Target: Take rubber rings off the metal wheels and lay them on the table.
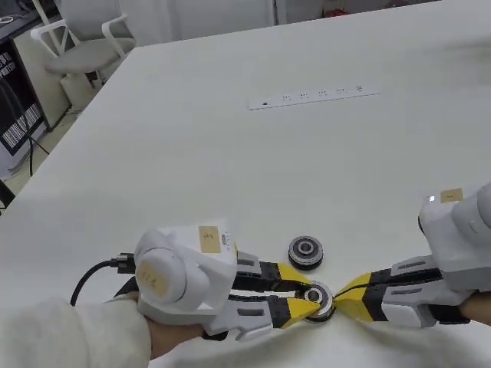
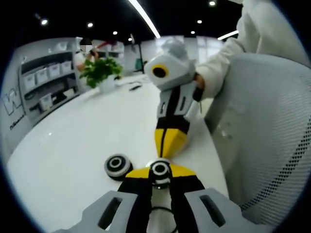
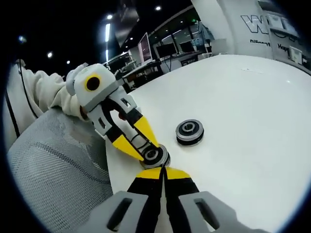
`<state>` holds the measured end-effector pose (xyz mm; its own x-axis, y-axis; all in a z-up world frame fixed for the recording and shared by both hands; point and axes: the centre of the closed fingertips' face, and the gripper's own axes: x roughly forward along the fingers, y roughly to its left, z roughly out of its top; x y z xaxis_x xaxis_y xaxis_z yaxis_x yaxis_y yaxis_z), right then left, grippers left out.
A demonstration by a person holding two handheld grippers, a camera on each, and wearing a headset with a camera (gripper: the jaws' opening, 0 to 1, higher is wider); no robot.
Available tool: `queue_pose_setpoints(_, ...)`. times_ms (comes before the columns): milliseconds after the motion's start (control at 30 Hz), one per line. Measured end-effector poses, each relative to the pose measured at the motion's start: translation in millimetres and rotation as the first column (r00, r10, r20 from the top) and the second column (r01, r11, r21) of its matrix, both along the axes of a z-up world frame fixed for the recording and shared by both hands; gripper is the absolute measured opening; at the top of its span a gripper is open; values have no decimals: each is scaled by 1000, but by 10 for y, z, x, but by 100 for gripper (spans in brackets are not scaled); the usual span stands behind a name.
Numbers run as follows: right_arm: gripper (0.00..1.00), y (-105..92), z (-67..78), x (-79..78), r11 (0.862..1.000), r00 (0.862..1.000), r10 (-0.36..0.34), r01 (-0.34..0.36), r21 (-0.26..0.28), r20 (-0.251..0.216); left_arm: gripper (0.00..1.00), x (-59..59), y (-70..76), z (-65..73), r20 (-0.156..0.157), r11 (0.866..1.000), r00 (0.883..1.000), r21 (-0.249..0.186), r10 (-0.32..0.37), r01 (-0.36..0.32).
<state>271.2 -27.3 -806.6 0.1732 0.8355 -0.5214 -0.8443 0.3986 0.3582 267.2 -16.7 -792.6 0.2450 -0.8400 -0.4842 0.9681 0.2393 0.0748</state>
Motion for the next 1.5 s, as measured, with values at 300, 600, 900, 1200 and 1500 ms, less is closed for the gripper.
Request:
queue_pose_setpoints(300,0,2,92,34,991,993,-61,72,111,-100,14,3,3,1,1,1000,1000,-11,3,-3)
queue_pose_setpoints(600,0,44,138,-7,988,989,-63,80,134,-131,14,1,1,-2,1,1000,1000,-11,4,-4)
queue_pose_setpoints(900,0,94,178,-49,988,992,-38,56,146,-124,14,-6,-6,-2,3,1000,1000,-12,-1,1)
queue_pose_setpoints(1200,0,122,187,-73,991,996,-15,27,133,-92,14,-15,-12,0,2,1000,1000,-11,0,0)
queue_pose_setpoints(1500,0,108,171,-71,994,999,18,-14,104,-38,14,-23,-22,1,0,1000,1000,0,6,-6)
